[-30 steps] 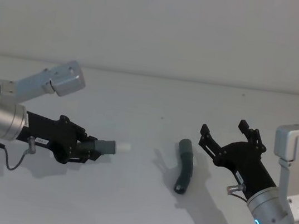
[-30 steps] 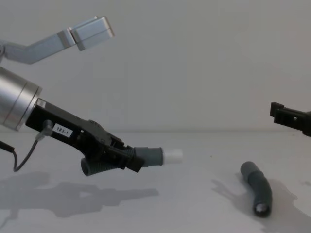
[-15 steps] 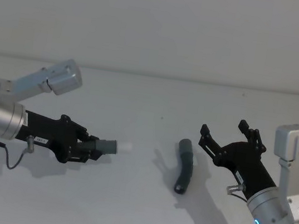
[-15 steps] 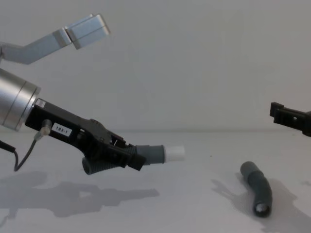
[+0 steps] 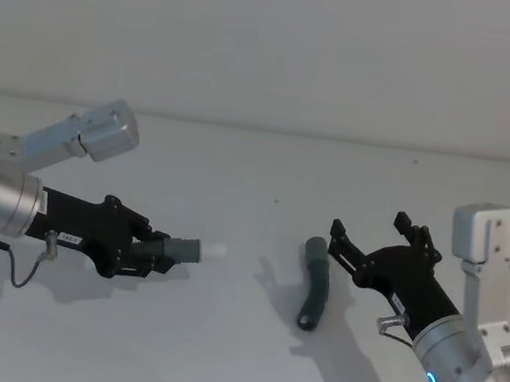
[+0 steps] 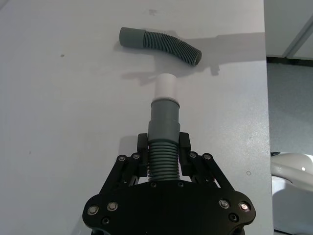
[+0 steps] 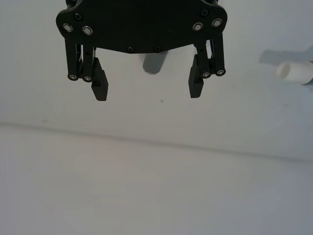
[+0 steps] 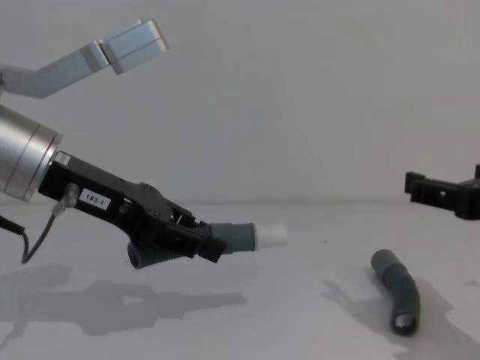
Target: Use both hands to pick up one end of the pipe from the table, align the ends, and insert them.
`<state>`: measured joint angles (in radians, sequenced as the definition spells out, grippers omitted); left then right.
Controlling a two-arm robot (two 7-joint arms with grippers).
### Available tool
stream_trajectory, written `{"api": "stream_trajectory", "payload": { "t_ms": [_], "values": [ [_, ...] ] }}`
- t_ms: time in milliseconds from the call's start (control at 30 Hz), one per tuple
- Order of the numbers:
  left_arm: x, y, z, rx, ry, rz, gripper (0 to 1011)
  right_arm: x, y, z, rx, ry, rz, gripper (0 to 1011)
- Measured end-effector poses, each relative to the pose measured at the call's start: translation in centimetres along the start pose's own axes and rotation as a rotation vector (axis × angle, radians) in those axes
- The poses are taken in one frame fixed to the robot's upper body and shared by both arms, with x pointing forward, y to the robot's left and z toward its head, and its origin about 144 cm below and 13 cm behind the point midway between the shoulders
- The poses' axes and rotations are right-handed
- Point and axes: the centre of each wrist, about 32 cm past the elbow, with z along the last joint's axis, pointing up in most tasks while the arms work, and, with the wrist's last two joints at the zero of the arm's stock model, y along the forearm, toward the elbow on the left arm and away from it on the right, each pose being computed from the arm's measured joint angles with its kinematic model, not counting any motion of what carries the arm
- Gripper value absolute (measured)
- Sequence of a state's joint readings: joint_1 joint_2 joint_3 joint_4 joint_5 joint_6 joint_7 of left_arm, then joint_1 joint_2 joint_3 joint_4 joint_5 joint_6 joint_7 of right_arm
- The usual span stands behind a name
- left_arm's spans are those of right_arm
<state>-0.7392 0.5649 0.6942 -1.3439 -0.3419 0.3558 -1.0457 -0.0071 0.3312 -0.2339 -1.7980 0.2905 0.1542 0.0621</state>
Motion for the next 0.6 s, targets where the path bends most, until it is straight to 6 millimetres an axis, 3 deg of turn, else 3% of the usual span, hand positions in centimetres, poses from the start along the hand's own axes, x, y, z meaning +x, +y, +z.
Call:
{"api": "stream_trajectory", "payload": {
  "t_ms": [600],
  "values": [
    [0.1,0.0,0.0,-0.003,-0.002,-0.006,327,-1.2,0.9,1.0,-0.181,-0.043,0.02,1002]
  ]
}}
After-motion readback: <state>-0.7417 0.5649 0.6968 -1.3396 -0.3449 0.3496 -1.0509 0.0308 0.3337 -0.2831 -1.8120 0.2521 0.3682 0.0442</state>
